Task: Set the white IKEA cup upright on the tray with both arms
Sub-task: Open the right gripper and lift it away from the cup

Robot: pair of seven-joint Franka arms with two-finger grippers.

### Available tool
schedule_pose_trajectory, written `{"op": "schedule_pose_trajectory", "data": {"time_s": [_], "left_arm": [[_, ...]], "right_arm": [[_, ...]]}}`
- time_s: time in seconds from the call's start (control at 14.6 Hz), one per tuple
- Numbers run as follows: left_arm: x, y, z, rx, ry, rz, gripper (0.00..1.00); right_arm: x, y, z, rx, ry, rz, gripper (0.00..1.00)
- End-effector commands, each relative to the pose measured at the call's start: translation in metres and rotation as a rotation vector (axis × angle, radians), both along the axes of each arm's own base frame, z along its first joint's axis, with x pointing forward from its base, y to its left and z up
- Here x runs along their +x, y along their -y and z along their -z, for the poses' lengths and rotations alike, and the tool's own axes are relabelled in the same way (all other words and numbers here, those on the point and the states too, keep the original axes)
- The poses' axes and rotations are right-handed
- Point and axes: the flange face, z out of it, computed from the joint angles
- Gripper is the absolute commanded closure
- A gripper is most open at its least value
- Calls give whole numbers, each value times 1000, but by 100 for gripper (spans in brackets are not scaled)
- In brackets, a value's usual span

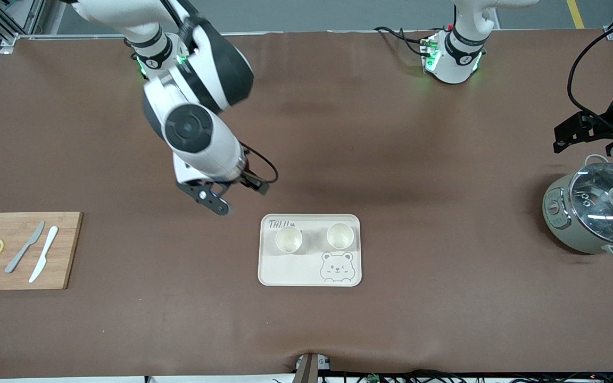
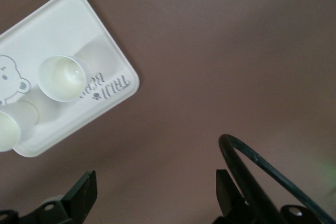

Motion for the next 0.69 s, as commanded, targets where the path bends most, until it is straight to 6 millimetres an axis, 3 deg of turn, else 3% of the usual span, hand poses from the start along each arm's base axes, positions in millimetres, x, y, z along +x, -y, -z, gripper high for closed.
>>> {"op": "schedule_pose_trajectory", "data": {"time_s": [0.0, 0.14, 0.34, 0.48, 0.62], "left_arm": [[-2, -1, -4, 18, -2, 17, 0], [-3, -1, -5, 17, -1, 14, 0], [-3, 0, -5, 17, -2, 13, 0], [-3, -1, -5, 17, -2, 11, 0], [-4, -1, -6, 17, -1, 10, 0]], "right_arm": [[-33, 58, -60, -5, -14, -56, 0], [-56, 96, -95, 4, -5, -102, 0], [-80, 173, -135, 34, 51, -193, 0], [-80, 226, -151, 56, 81, -258, 0], [-78, 282, -153, 73, 86, -337, 0]]}}
